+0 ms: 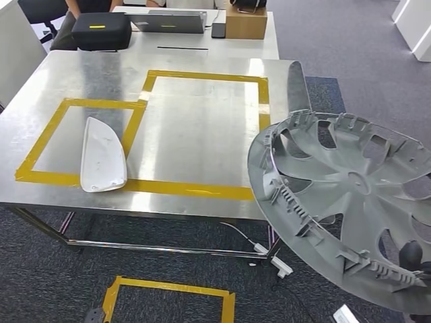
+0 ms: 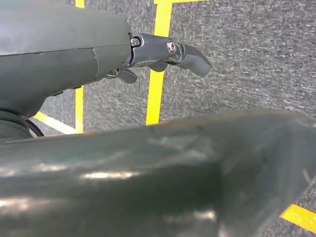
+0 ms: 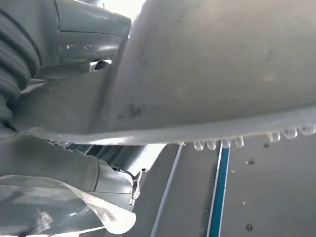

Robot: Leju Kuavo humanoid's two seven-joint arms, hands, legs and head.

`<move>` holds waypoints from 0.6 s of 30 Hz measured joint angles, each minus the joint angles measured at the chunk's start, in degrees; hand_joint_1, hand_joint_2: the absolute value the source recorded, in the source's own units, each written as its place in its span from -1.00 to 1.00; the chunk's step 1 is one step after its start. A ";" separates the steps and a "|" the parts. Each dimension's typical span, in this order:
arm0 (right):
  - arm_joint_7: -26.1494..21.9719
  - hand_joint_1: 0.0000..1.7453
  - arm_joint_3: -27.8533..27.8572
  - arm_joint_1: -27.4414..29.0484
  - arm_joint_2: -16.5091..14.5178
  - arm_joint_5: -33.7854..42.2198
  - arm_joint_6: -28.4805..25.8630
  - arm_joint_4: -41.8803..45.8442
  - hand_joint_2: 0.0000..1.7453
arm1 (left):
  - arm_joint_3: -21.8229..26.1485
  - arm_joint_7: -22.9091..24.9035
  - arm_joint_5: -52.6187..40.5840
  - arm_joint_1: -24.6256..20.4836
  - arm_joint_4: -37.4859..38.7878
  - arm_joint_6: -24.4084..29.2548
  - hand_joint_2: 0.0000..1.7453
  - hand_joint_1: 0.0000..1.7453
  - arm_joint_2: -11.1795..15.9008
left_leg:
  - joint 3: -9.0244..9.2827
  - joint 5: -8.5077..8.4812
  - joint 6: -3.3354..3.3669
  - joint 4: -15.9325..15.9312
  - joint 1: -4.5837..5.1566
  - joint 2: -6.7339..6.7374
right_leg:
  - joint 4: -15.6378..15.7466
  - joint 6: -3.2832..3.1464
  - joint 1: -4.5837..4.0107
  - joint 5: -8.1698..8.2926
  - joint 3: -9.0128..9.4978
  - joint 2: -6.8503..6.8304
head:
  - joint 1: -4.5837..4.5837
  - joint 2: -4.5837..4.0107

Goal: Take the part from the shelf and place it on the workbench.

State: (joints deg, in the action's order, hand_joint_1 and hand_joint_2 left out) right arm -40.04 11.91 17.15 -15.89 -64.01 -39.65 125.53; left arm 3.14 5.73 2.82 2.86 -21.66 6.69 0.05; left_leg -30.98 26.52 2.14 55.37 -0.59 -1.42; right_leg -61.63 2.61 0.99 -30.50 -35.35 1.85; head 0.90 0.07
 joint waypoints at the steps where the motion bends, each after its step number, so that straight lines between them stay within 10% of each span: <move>1: 0.00 1.00 -0.01 -0.05 0.00 0.06 0.01 -0.01 1.00 | 0.22 0.05 -0.18 0.11 -0.04 -0.02 -1.00 -1.00 -0.03 | -0.01 0.00 0.07 -0.07 0.00 0.37 | -3.90 0.21 0.03 -1.97 -1.88 -0.84 | 0.09 0.00; 4: 0.02 1.00 0.04 0.02 0.01 0.13 0.01 -0.02 1.00 | 0.73 0.15 -0.52 0.42 -0.07 -0.03 -1.00 -1.00 -0.18 | -0.04 0.19 -0.13 0.05 -0.07 1.48 | -10.78 0.80 0.43 -3.79 -5.09 -1.43 | 0.10 0.00; 8: -0.01 1.00 0.07 0.00 0.01 0.16 0.01 -0.02 1.00 | 1.15 0.17 -0.62 0.49 -0.19 -0.07 -1.00 -1.00 -0.37 | -0.03 1.14 -1.62 1.21 -0.33 2.09 | 2.29 1.04 0.80 1.73 2.26 -2.49 | 0.17 0.00; 13: 0.03 1.00 0.17 0.03 0.00 0.24 0.01 -0.01 1.00 | 1.52 0.17 -0.93 0.50 -0.46 -0.07 -1.00 -1.00 -0.45 | -0.26 2.07 -3.34 2.43 -0.43 2.19 | 3.65 -1.26 0.56 1.74 3.31 -1.97 | -0.07 0.00; 18: 0.02 1.00 0.32 0.05 0.00 0.21 0.01 -0.01 1.00 | 1.98 0.21 -1.80 0.67 -0.57 -0.09 -1.00 -1.00 -0.54 | -7.06 9.56 -3.54 17.87 -0.45 2.00 | 3.72 -2.47 0.11 1.72 3.38 -1.53 | -0.41 0.00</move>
State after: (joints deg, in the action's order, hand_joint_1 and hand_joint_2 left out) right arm -40.02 12.22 17.20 -15.89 -63.79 -39.65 125.52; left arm 5.11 5.95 1.02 3.53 -22.23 6.61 -0.49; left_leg -38.05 36.08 -1.40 73.24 -1.05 0.57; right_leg -57.92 0.14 1.10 -28.78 -31.97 0.33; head 0.49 0.07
